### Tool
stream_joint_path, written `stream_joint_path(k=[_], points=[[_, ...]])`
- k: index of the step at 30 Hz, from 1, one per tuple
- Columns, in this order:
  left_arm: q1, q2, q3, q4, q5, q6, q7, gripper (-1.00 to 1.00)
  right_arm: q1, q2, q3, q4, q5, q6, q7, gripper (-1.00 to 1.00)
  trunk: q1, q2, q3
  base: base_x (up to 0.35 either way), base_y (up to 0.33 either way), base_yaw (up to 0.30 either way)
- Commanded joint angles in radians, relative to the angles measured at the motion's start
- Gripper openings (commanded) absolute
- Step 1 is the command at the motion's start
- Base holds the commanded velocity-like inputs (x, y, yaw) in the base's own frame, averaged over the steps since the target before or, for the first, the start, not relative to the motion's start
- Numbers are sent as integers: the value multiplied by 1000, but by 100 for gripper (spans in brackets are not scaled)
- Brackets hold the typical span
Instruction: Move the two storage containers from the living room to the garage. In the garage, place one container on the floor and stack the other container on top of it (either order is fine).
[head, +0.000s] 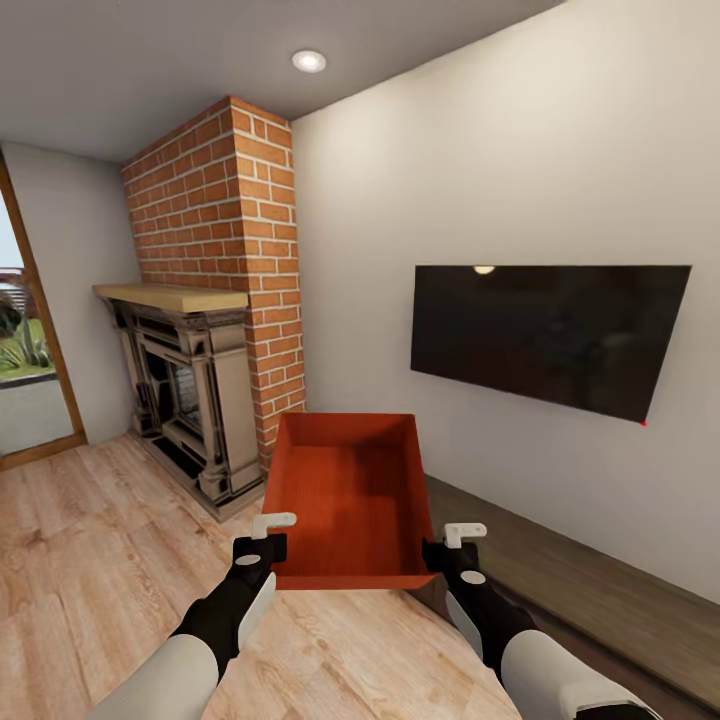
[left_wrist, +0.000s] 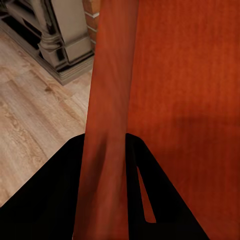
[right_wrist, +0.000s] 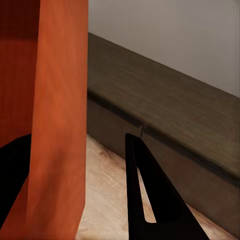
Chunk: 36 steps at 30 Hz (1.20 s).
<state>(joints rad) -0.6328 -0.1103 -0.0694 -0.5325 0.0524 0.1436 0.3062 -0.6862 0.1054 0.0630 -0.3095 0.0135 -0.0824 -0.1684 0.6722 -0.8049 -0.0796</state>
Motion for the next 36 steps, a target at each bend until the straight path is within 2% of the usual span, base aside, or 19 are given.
stream_joint_path(k=[1, 5, 23, 36], points=[[-1, 1, -4, -3, -6, 8, 13, -100, -1, -1, 3, 1, 2, -2, -9, -100, -4, 6, 2, 0, 0, 1], [-1, 1, -4, -3, -6, 8, 13, -100, -1, 0, 3, 1, 2, -1, -9, -100, -19, 34, 14, 0, 0, 25], [-1, 0, -4, 1, -6, 8, 13, -100, -1, 0, 3, 2, 0, -5, -9, -100, -19, 34, 20, 0, 0, 253], [-1, 9, -3, 1, -4, 8, 13, -100, -1, 1, 4, 3, 3, -7, -4, -100, -19, 34, 23, 0, 0, 299]])
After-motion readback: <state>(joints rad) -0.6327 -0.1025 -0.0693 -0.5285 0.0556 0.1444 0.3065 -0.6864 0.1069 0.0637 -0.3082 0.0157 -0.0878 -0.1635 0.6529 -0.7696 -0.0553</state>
